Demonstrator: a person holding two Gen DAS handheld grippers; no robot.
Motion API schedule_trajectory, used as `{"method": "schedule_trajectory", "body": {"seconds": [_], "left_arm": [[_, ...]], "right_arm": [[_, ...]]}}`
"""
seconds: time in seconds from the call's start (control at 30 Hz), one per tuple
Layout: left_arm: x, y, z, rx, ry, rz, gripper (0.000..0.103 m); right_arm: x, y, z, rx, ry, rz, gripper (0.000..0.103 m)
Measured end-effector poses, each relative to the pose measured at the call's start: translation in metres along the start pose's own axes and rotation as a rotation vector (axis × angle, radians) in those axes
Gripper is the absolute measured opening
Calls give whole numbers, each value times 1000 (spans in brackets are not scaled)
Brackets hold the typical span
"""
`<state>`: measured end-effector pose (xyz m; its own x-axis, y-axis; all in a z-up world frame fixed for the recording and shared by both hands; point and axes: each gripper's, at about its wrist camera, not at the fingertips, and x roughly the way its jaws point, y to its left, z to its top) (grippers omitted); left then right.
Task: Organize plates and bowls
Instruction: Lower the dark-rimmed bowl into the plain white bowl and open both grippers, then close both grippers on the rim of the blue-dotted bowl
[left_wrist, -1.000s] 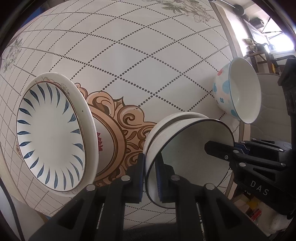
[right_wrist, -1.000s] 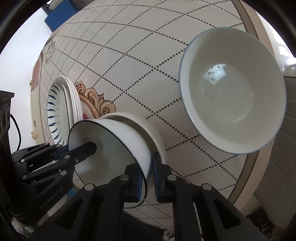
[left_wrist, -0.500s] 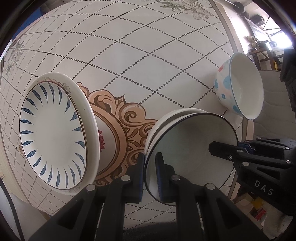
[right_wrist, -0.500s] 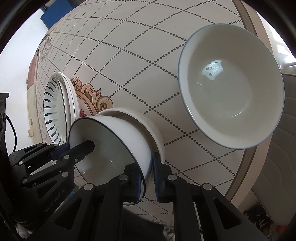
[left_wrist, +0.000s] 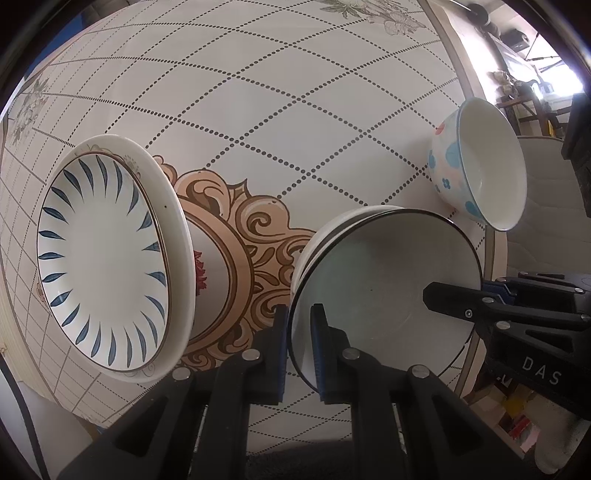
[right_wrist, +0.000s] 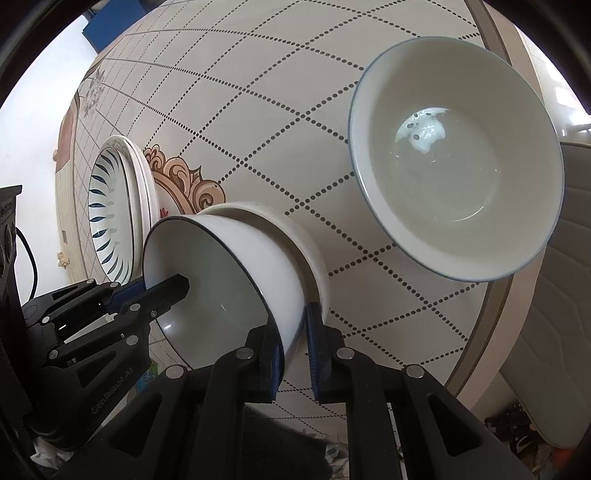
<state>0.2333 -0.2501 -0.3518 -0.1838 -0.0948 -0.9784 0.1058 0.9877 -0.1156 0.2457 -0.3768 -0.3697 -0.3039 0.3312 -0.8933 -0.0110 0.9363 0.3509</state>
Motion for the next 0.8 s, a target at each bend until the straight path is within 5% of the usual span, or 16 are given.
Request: {"method": "schedule_trajectory", "body": {"seconds": [0.43,0.5,0.8], "left_arm": [[1,3,-9,-3,8,-4,10],[1,1,-11,-1,8,-3,10],[0,-2,-11,-4,-3,-1,10]], "right_arm": [[-10,-6,-8,12,-18,7,17],[-10,-8,-9,17,-12,-7,10],[-10,-24,-16,68,-47,73,10]]}}
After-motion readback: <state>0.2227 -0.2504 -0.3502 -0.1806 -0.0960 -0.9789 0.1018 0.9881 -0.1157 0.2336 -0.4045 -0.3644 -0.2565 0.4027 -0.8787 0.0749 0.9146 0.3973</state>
